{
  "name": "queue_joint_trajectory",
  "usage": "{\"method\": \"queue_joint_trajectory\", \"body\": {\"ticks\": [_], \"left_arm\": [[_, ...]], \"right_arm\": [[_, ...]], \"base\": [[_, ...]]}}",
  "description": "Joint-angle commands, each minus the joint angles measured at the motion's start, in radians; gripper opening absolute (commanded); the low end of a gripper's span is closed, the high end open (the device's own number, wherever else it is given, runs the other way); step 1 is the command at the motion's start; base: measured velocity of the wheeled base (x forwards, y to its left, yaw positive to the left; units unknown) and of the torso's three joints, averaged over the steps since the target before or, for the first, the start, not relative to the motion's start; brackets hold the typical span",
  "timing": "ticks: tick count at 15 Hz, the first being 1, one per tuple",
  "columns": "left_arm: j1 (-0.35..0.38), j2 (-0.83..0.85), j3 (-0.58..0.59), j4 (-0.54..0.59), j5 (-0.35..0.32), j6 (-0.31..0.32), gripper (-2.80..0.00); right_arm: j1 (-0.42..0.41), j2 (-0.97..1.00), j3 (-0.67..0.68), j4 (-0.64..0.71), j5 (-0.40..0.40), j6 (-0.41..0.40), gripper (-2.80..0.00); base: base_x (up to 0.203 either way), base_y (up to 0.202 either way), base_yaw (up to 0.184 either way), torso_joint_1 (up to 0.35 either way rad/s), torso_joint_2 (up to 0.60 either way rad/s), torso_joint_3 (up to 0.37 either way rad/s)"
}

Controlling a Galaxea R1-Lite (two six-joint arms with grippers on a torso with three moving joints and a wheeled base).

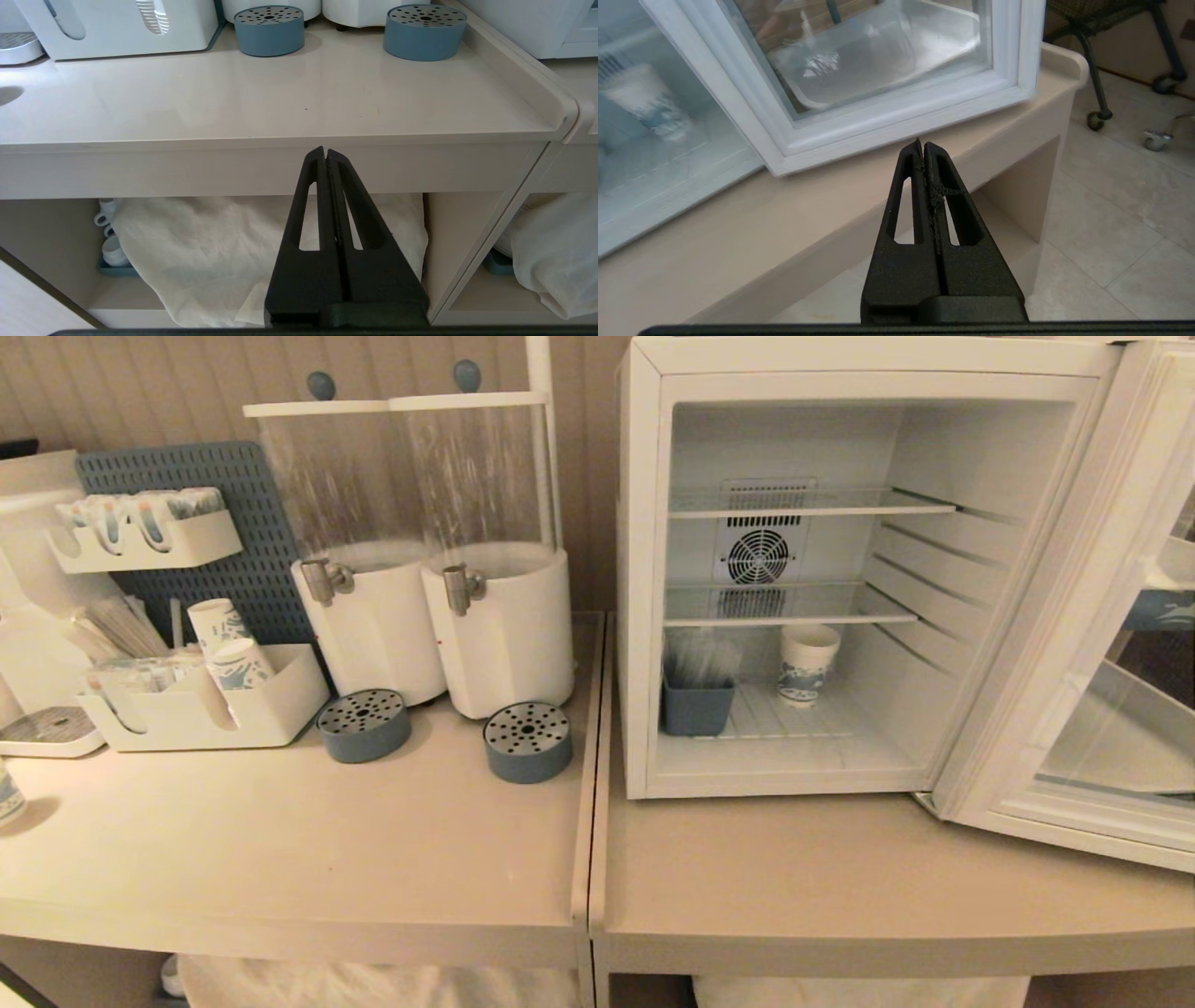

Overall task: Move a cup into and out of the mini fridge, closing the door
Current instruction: Close the freezer door

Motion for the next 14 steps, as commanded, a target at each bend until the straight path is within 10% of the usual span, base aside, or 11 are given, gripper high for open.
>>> {"method": "queue_joint_trajectory", "body": {"ticks": [1,10,14], "left_arm": [[0.000,0.000,-0.001,0.001,0.000,0.001,-2.80],[0.000,0.000,0.001,-0.002,0.000,-0.001,-2.80],[0.000,-0.002,0.001,-0.002,0.000,-0.003,-2.80]], "right_arm": [[-0.005,0.009,-0.032,0.011,0.002,0.001,-2.80],[-0.080,-0.269,0.036,0.125,0.149,-0.007,-2.80],[-0.086,-0.290,0.244,-0.250,0.325,-0.120,-2.80]], "base": [[0.000,0.000,0.000,0.000,0.00,0.000],[0.000,0.000,0.000,0.000,0.00,0.000],[0.000,0.000,0.000,0.000,0.00,0.000]]}}
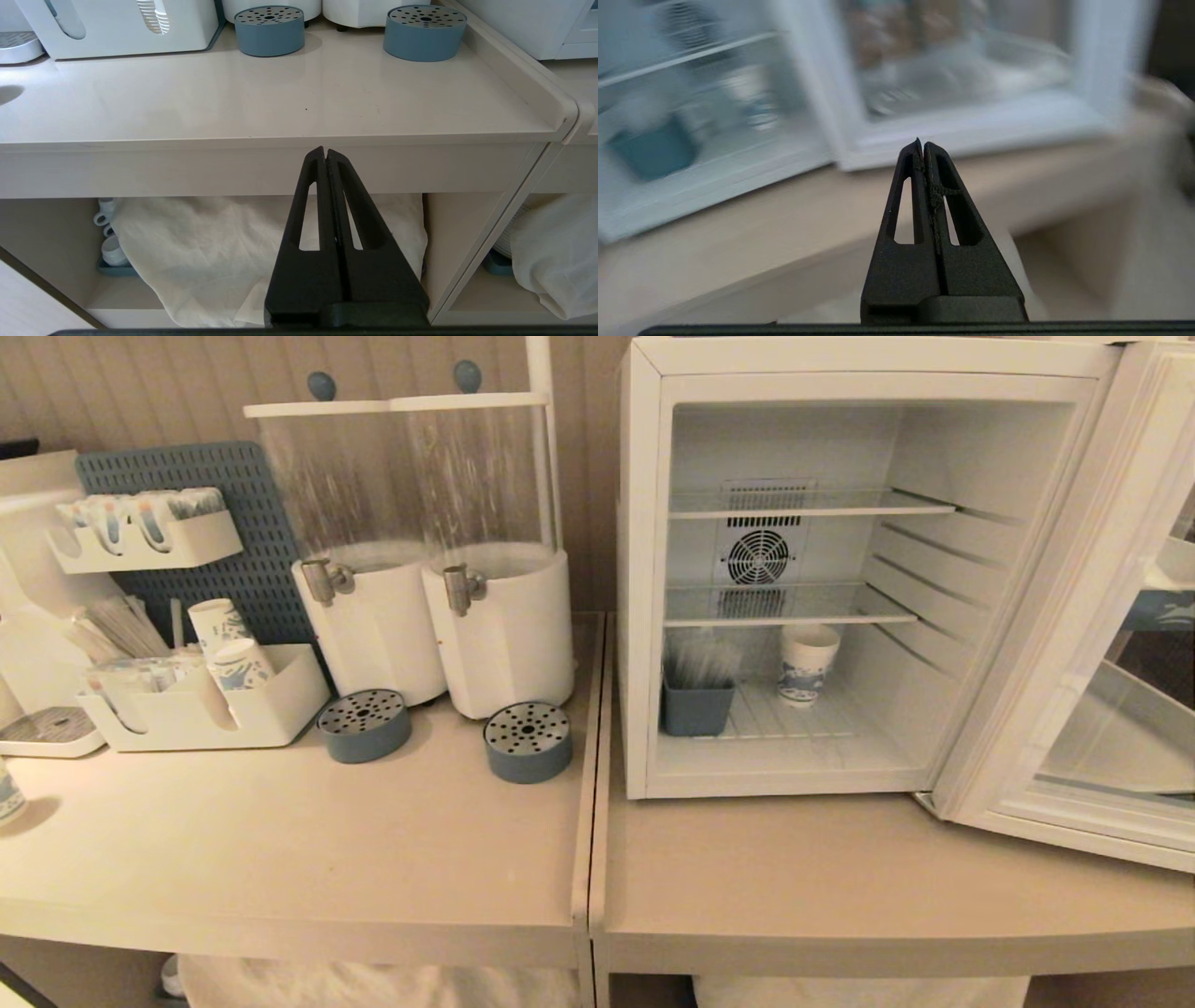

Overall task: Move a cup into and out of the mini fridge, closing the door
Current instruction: Close the freezer door

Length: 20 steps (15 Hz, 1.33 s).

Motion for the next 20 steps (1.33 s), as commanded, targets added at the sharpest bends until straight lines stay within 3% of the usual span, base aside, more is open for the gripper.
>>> {"method": "queue_joint_trajectory", "body": {"ticks": [1,3,5,7,14,20], "left_arm": [[0.000,-0.002,0.000,0.000,0.000,0.001,-2.80],[0.002,-0.001,0.000,0.000,0.000,0.001,-2.80],[0.000,0.000,0.000,0.000,0.000,0.001,-2.80],[0.001,-0.002,0.000,0.000,0.000,0.001,-2.80],[0.000,-0.001,0.000,0.000,0.000,0.002,-2.80],[0.001,-0.001,0.000,0.000,0.000,0.002,-2.80]], "right_arm": [[-0.001,-0.025,0.110,-0.148,0.068,-0.060,-2.80],[-0.002,-0.023,0.128,-0.129,0.236,-0.094,-2.80],[-0.002,-0.023,0.117,0.040,0.324,-0.177,-2.80],[-0.001,-0.022,0.096,0.075,0.339,-0.212,-2.80],[-0.001,-0.022,0.094,0.084,0.339,-0.207,-2.80],[-0.001,-0.022,0.094,0.084,0.339,-0.206,-2.80]], "base": [[0.000,0.000,0.000,0.000,0.00,0.000],[0.000,0.000,0.000,0.000,0.00,0.000],[0.000,0.000,0.000,0.000,0.00,0.000],[0.000,0.000,0.000,0.000,0.00,0.000],[0.000,0.000,0.000,0.000,0.00,0.000],[-0.179,0.000,-0.002,0.002,0.00,0.002]]}}
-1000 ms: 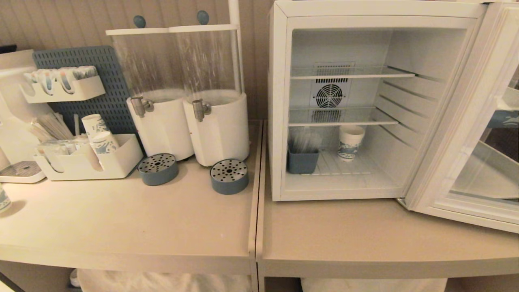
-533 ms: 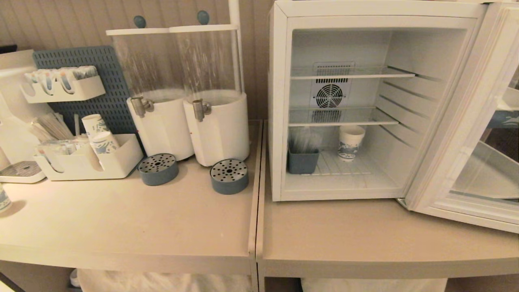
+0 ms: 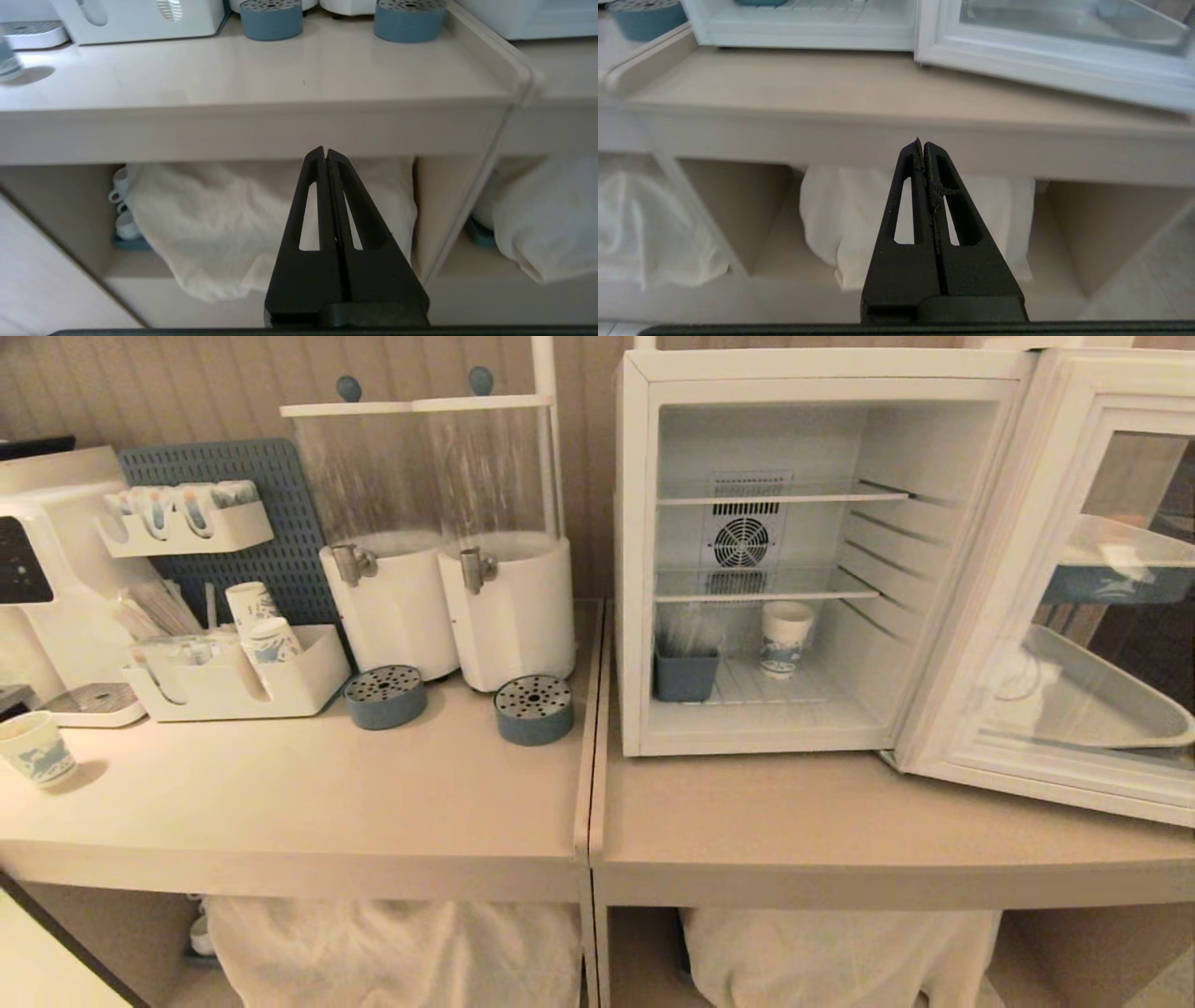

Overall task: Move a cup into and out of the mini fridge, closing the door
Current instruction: Close the freezer door

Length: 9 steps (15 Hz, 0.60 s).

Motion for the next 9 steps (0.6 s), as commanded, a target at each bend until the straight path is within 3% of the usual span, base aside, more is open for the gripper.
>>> {"method": "queue_joint_trajectory", "body": {"ticks": [1,5,9], "left_arm": [[0.000,-0.002,0.000,0.000,0.000,0.000,-2.80],[0.000,0.000,-0.001,0.000,0.000,0.000,-2.80],[0.000,0.000,-0.001,0.002,-0.002,0.002,-2.80]], "right_arm": [[0.000,-0.001,0.000,0.000,0.000,0.001,-2.80],[0.000,-0.001,0.000,0.000,-0.001,0.001,-2.80],[0.000,-0.001,0.000,0.000,-0.002,0.001,-2.80]], "base": [[-0.192,0.000,-0.001,0.002,0.00,-0.001],[-0.167,0.000,0.002,-0.001,0.00,0.002],[0.000,0.000,0.000,0.000,0.00,0.000]]}}
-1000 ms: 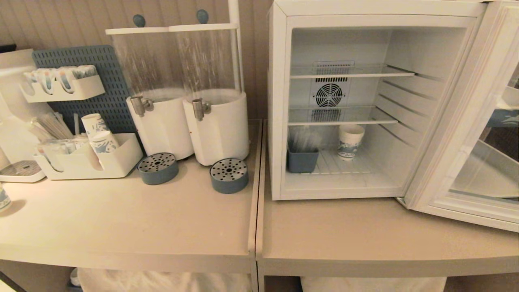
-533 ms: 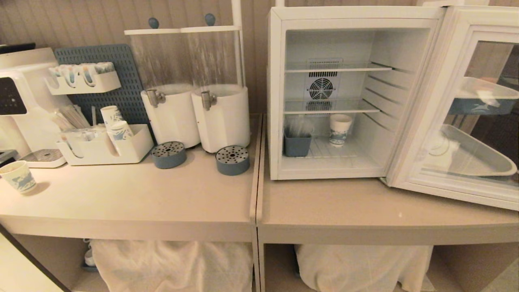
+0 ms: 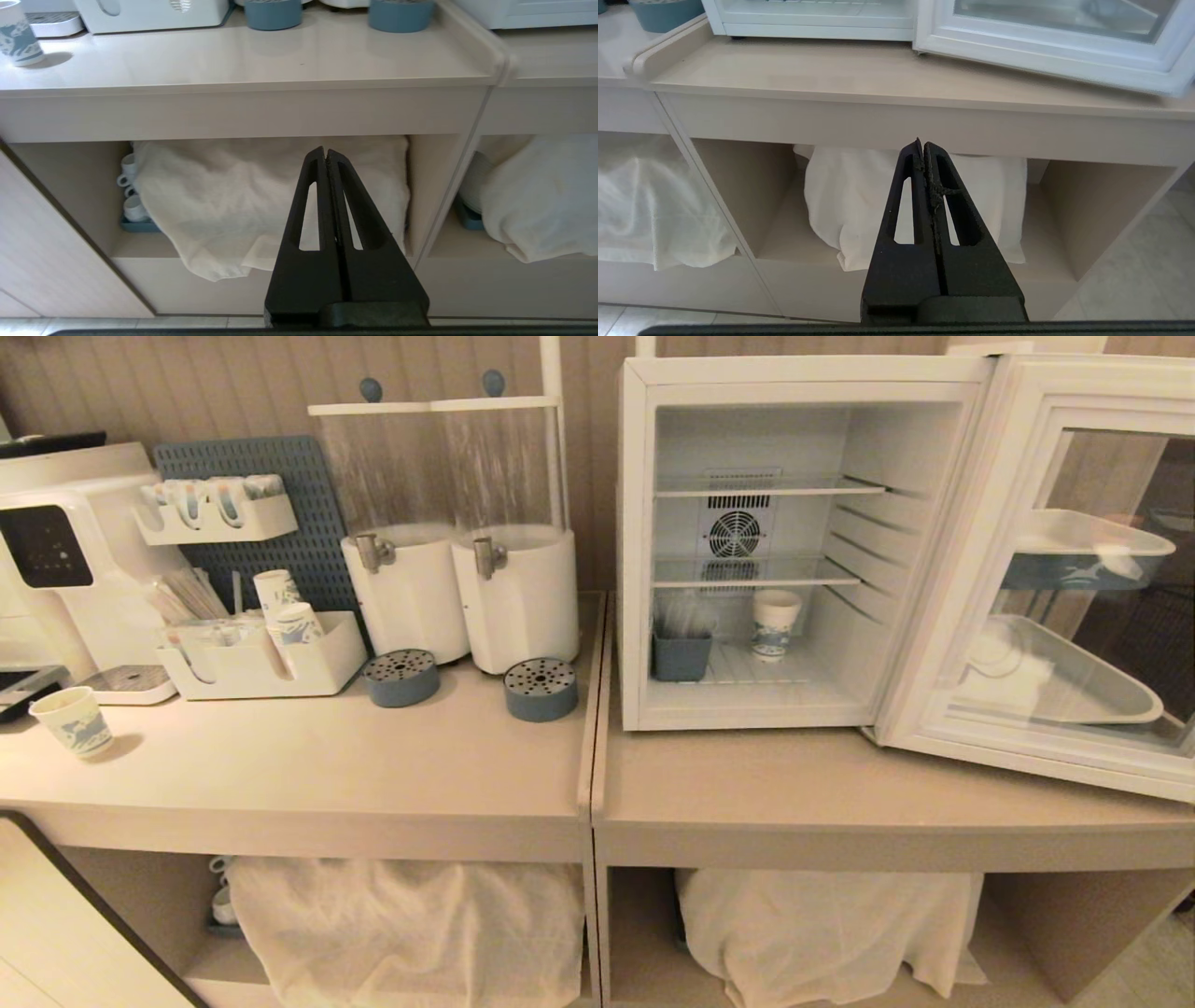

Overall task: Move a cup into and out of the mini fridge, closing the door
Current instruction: Close the freezer door

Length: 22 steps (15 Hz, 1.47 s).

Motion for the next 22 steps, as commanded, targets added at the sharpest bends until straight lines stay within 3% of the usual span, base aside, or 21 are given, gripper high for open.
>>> {"method": "queue_joint_trajectory", "body": {"ticks": [1,22], "left_arm": [[0.000,0.000,0.000,0.001,0.000,0.002,-2.80],[0.001,0.000,0.000,0.001,0.000,0.000,-2.80]], "right_arm": [[0.001,-0.001,0.000,-0.001,0.001,-0.001,-2.80],[0.001,-0.001,0.001,-0.004,-0.001,0.005,-2.80]], "base": [[0.001,-0.090,0.009,0.005,0.00,0.005],[0.000,-0.186,0.001,0.002,0.00,0.004]]}}
